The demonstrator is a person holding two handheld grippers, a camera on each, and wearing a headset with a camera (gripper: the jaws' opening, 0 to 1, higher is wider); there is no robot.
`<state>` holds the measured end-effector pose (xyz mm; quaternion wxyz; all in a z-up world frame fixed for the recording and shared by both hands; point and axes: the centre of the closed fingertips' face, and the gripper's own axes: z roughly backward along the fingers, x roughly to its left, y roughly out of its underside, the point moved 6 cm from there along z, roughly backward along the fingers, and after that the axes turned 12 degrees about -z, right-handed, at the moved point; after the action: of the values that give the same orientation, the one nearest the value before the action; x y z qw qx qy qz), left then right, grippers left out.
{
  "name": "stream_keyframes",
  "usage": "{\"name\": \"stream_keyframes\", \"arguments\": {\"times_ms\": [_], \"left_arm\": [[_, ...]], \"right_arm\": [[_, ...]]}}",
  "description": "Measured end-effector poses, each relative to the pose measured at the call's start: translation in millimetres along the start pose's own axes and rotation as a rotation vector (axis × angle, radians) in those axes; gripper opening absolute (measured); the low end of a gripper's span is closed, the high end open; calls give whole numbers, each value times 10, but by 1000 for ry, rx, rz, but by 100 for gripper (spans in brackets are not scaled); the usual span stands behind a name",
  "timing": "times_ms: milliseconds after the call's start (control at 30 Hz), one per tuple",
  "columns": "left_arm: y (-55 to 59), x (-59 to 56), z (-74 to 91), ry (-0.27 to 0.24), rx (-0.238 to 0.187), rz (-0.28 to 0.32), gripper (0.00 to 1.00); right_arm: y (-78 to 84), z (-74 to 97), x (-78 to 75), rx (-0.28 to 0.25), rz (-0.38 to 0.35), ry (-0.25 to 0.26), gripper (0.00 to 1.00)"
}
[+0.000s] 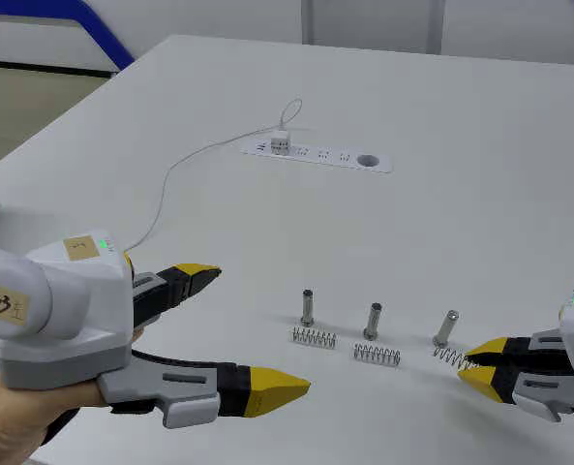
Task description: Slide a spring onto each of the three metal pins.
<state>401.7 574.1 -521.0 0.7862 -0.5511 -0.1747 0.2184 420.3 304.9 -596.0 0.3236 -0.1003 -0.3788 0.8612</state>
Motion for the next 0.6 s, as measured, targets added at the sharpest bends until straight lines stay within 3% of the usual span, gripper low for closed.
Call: {"name": "stream_keyframes", "arguments": {"times_ms": [133,200,300,500,600], "left_arm": [[-50,24,-1,-14,-19,7,97],[-68,24,-9,-14,-19,-2,97],[-94,-3,-27,-3,-22,-12,97],[-143,-68,-93,31,-21,-37,95],[-174,-117,-136,72,-12,-62,91]], "right_arm": [[-168,92,79,-17,14,0,11],[-233,127,80,-7,74,18,11],[-315,162,145,-31,68,-4,11],[-403,201,204,-50,67,-29,11],[-444,250,244,-60,70,-45,11]]}}
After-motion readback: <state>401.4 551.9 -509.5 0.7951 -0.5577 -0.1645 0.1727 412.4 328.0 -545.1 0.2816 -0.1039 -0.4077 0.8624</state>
